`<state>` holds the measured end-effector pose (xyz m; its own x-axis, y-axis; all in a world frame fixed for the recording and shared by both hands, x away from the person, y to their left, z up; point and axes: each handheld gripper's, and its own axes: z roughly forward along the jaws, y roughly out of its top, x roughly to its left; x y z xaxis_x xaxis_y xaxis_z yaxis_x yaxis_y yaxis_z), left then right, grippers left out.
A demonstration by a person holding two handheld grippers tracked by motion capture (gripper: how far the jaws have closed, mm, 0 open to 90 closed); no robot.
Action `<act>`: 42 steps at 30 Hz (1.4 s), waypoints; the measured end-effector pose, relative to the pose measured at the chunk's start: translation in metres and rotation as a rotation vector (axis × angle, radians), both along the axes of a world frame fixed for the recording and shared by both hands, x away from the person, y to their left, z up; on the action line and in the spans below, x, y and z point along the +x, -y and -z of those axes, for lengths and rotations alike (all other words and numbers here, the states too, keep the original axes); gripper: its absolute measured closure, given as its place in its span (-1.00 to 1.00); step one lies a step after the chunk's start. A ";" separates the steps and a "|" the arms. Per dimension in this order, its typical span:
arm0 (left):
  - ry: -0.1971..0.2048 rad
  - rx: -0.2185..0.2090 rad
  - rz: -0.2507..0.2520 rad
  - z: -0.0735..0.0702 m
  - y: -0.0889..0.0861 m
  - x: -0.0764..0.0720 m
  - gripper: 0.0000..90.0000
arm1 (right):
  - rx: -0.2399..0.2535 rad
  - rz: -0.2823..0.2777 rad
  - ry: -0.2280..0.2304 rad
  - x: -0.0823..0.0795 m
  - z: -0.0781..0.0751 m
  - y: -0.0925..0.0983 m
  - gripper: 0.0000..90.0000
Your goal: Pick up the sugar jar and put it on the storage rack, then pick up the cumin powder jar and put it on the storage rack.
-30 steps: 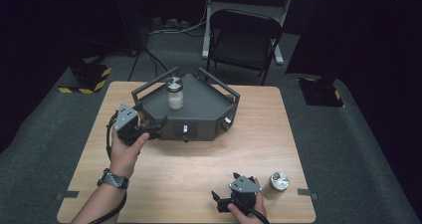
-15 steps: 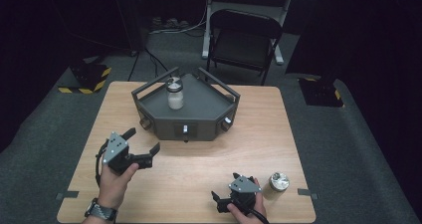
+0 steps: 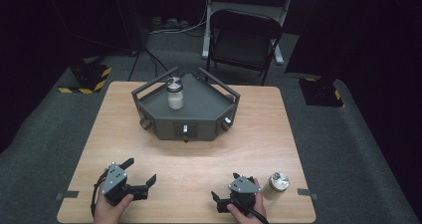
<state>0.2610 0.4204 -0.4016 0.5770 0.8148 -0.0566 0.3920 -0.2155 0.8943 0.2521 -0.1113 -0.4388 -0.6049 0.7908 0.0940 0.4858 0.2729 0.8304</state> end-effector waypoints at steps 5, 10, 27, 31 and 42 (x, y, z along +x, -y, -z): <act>-0.046 0.069 0.030 0.009 0.002 0.000 -0.99 | -0.010 -0.001 0.002 0.000 -0.001 -0.002 -0.97; -0.061 0.096 0.044 0.012 0.005 0.002 -0.99 | -0.014 0.002 0.003 -0.001 -0.001 -0.004 -0.98; -0.046 0.153 0.085 0.009 0.011 0.001 -0.98 | -0.014 0.017 0.018 -0.003 0.000 -0.007 -0.97; -0.045 0.129 0.091 0.010 0.008 0.001 -0.98 | -0.004 0.005 0.050 -0.008 0.003 -0.005 -0.98; -0.040 0.116 0.095 0.011 0.006 -0.003 -0.98 | 0.025 0.016 0.059 -0.012 0.005 -0.002 -0.98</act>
